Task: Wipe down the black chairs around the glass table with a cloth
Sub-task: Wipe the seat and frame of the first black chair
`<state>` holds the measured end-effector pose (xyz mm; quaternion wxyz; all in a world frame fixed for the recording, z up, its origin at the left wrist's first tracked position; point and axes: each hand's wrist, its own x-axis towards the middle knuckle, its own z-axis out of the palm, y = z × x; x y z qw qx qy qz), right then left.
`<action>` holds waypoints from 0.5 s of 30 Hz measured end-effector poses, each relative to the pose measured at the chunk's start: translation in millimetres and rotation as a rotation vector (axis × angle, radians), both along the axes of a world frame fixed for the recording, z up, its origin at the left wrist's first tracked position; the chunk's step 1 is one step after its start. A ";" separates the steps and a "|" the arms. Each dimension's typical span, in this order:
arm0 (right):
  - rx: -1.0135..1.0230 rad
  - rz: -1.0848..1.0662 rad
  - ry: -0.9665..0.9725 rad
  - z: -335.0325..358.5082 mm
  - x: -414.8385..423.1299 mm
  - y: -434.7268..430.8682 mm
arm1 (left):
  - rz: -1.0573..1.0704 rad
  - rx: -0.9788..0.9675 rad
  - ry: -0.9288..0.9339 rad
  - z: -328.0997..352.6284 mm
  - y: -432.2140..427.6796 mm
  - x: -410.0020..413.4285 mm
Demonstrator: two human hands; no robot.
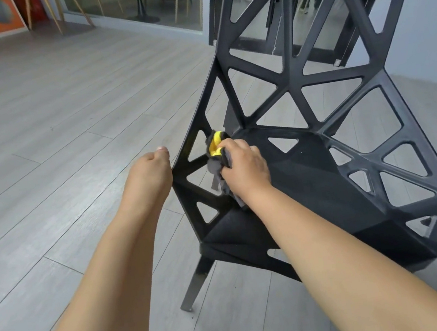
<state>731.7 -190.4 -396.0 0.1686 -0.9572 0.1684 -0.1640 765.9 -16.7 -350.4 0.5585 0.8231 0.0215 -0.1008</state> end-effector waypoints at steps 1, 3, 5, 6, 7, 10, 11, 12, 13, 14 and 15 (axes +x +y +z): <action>0.031 -0.059 0.020 -2.3 -6.2 -8.7 | -0.001 0.018 -0.031 2.2 0.2 -2.4; 0.193 -0.166 0.052 -4.7 -23.8 -30.2 | -0.007 0.046 -0.119 8.6 -0.6 -8.2; 0.428 -0.216 0.039 1.7 -44.6 -45.5 | -0.042 0.058 -0.214 16.5 -3.9 -15.1; 0.571 -0.222 -0.003 7.2 -55.2 -48.4 | -0.086 0.058 -0.247 19.9 -7.0 -19.9; 0.724 -0.213 -0.061 14.2 -66.4 -47.7 | -0.145 0.060 -0.265 22.0 -11.7 -25.0; 1.179 -0.142 -0.276 34.9 -95.4 -38.4 | -0.379 0.088 -0.251 23.6 -31.9 -44.0; 1.314 -0.118 -0.349 42.6 -103.9 -35.1 | -0.472 0.107 -0.243 21.4 -40.0 -49.8; 1.435 -0.098 -0.408 50.5 -112.1 -31.9 | -0.560 0.112 -0.231 19.5 -47.9 -56.0; 1.534 -0.093 -0.451 58.1 -119.6 -29.9 | -0.619 0.092 -0.194 16.5 -54.8 -61.0; 1.605 -0.101 -0.482 65.6 -127.0 -29.1 | -0.629 0.051 -0.146 15.4 -60.0 -65.5; 1.655 -0.109 -0.501 71.2 -134.1 -30.8 | -0.595 0.011 -0.106 14.1 -64.1 -67.5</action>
